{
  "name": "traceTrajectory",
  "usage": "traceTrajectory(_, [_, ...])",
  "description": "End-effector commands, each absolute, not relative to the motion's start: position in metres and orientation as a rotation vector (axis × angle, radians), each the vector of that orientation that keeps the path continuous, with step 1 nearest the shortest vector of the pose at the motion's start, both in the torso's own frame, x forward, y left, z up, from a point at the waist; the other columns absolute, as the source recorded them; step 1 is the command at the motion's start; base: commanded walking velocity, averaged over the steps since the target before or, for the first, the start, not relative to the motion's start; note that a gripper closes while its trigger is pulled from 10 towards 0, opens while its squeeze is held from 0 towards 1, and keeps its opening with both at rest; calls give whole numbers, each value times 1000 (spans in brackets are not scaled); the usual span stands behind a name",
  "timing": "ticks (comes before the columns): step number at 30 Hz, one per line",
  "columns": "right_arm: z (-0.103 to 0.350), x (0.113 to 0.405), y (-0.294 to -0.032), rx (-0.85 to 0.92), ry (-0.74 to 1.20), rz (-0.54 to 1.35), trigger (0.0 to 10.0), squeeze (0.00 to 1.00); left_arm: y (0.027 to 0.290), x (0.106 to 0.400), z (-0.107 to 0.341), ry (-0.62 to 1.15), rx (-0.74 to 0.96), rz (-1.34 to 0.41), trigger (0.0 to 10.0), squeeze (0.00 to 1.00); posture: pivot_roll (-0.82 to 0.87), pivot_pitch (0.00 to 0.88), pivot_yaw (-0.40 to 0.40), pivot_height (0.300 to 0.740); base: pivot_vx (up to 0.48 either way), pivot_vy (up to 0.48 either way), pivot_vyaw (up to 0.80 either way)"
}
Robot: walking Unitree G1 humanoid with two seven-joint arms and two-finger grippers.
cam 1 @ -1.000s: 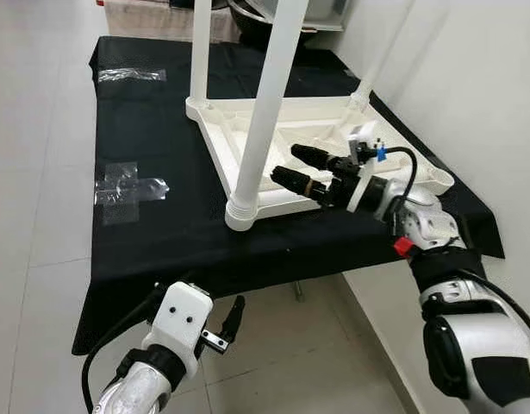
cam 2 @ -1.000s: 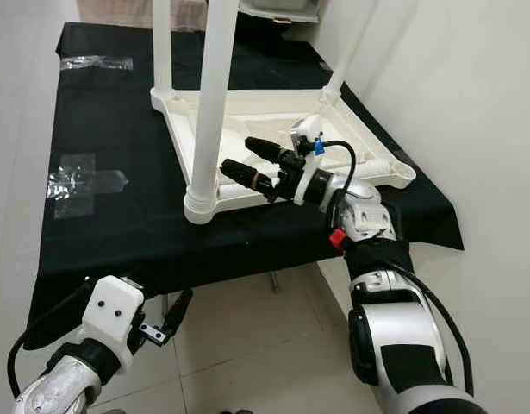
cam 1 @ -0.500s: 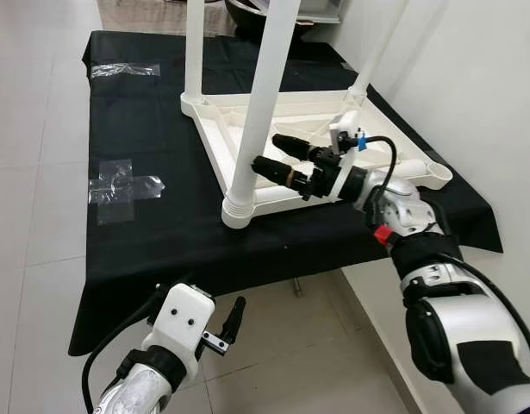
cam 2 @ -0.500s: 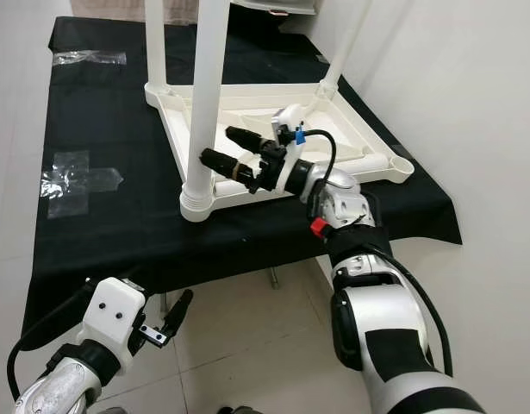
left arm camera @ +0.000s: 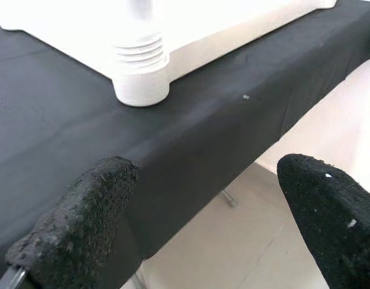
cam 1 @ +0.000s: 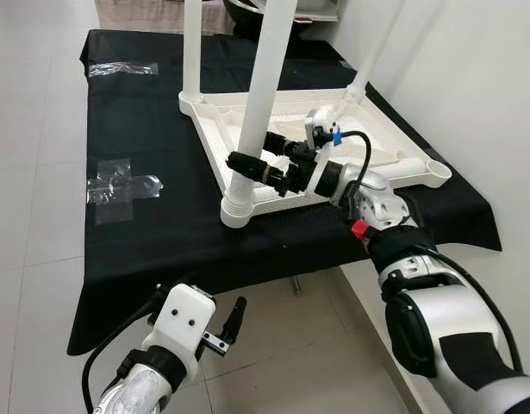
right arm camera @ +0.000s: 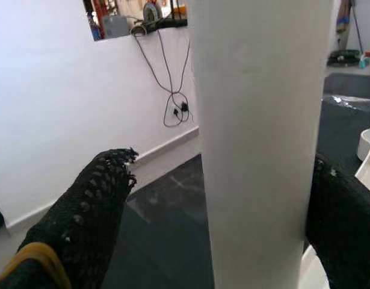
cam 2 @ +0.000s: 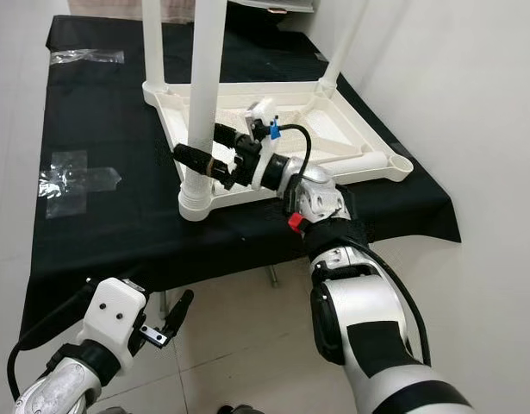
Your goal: Building children table
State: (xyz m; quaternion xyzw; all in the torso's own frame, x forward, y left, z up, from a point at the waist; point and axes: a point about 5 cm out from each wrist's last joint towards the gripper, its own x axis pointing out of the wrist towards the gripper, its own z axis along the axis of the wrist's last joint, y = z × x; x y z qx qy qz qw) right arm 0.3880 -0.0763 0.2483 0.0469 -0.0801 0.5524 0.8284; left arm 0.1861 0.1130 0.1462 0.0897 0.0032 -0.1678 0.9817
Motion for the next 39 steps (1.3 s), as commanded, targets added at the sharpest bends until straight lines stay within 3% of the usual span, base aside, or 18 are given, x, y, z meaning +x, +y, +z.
traceTrajectory(1, [244, 387, -74, 79, -154, 1185, 10000, 0, 113, 184, 146, 6, 175, -328, 10000, 0, 168, 185, -193, 740, 0, 0, 0])
traceTrajectory(14, [244, 389, -45, 50, -141, 1154, 10000, 0, 113, 184, 147, 0, 179, -301, 10000, 0, 169, 189, -204, 740, 0, 0, 0])
traceTrajectory(34, [261, 397, -38, 27, -165, 1040, 10000, 0, 110, 180, 146, 6, 175, -308, 10000, 0, 174, 183, -219, 740, 0, 0, 0])
traceTrajectory(35, [261, 397, -38, 33, -165, 1033, 0, 0, 109, 179, 146, 7, 175, -309, 10000, 0, 176, 182, -219, 740, 0, 0, 0])
traceTrajectory(39, [257, 397, -36, 48, -163, 1013, 0, 0, 109, 179, 146, 7, 175, -310, 10000, 0, 177, 180, -220, 740, 0, 0, 0])
